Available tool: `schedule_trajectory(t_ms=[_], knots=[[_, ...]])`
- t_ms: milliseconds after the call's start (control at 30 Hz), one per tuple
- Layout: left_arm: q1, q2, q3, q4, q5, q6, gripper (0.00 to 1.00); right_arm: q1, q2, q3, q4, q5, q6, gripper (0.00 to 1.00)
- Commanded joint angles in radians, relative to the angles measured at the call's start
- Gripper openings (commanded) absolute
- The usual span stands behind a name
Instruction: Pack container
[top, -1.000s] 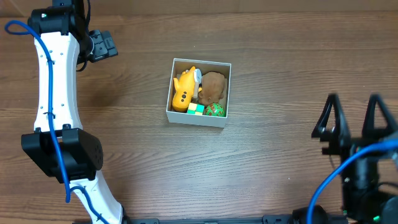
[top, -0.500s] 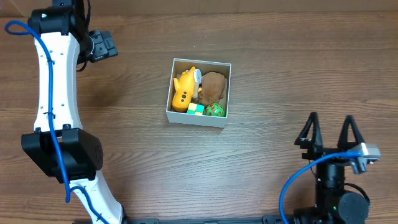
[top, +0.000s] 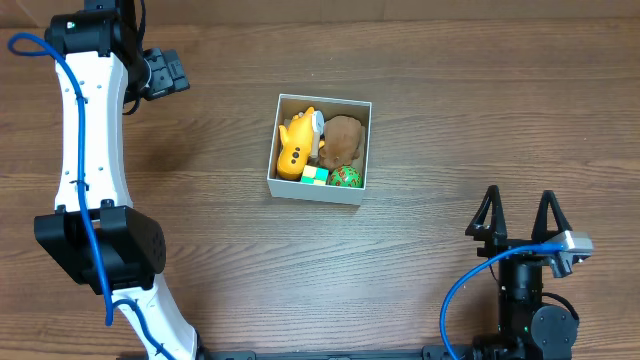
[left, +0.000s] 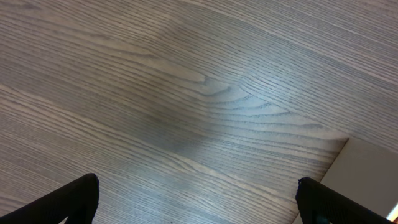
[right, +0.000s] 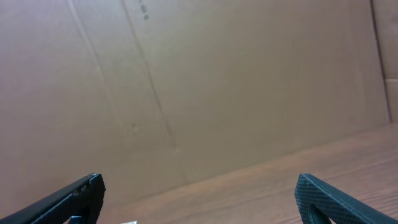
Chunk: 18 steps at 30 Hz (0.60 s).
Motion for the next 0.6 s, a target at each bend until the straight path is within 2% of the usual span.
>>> schedule_trajectory(t_ms=[0, 400, 567], knots=[[-0.001, 0.005, 0.019, 0.001, -0.001, 0.000, 1.00, -0.009, -0.013, -0.040, 0.001, -0.027, -0.003, 1.00], [-0.001, 0.005, 0.019, 0.001, -0.001, 0.000, 1.00, -0.009, -0.013, -0.048, -0.117, -0.027, -0.008, 1.00], [-0.001, 0.005, 0.019, 0.001, -0.001, 0.000, 1.00, -0.009, -0.013, -0.048, -0.167, -0.065, -0.060, 1.00]])
